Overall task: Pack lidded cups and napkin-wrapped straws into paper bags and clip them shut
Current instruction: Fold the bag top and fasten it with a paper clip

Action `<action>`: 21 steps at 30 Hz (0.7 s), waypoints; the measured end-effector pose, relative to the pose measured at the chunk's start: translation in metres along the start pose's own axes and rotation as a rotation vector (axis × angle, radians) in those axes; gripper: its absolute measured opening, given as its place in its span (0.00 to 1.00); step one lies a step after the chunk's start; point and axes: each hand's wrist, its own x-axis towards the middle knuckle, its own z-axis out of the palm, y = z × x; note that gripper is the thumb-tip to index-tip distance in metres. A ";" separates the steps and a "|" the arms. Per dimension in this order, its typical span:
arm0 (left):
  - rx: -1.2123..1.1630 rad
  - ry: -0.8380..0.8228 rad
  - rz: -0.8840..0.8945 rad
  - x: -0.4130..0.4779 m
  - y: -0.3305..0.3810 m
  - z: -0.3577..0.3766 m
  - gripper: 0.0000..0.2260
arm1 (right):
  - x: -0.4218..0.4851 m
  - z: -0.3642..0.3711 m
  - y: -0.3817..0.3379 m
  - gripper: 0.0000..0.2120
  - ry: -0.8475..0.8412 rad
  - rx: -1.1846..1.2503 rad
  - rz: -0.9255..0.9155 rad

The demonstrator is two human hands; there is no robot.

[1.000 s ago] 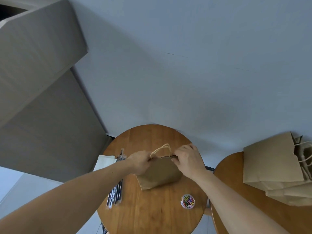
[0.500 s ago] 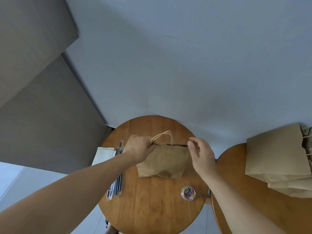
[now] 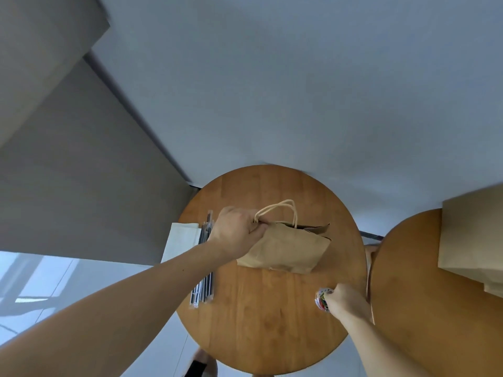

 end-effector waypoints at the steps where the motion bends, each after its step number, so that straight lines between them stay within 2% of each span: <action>1: 0.001 0.000 0.010 -0.001 0.000 0.001 0.17 | 0.000 0.004 -0.002 0.15 0.008 0.002 0.011; 3: 0.004 -0.027 0.003 -0.002 -0.002 0.002 0.16 | -0.001 0.010 -0.004 0.16 0.022 0.012 0.025; 5: 0.041 -0.033 -0.008 -0.003 -0.003 0.002 0.24 | -0.001 0.013 -0.005 0.15 0.025 0.024 0.042; 6: 0.055 -0.048 -0.011 -0.003 -0.002 0.001 0.24 | -0.001 0.013 -0.005 0.14 0.026 0.031 0.051; 9: 0.066 -0.105 -0.027 -0.002 -0.004 0.002 0.10 | 0.001 0.014 -0.002 0.11 0.035 0.067 0.054; 11: 0.074 -0.129 -0.026 -0.002 -0.005 0.002 0.06 | 0.001 0.016 0.000 0.10 0.041 0.072 0.040; 17: 0.001 -0.053 -0.034 -0.003 -0.003 0.001 0.10 | -0.001 0.014 0.004 0.09 0.041 0.061 0.050; 21: 0.011 -0.063 -0.038 -0.002 -0.003 0.000 0.10 | 0.002 0.014 0.005 0.07 0.049 0.101 0.034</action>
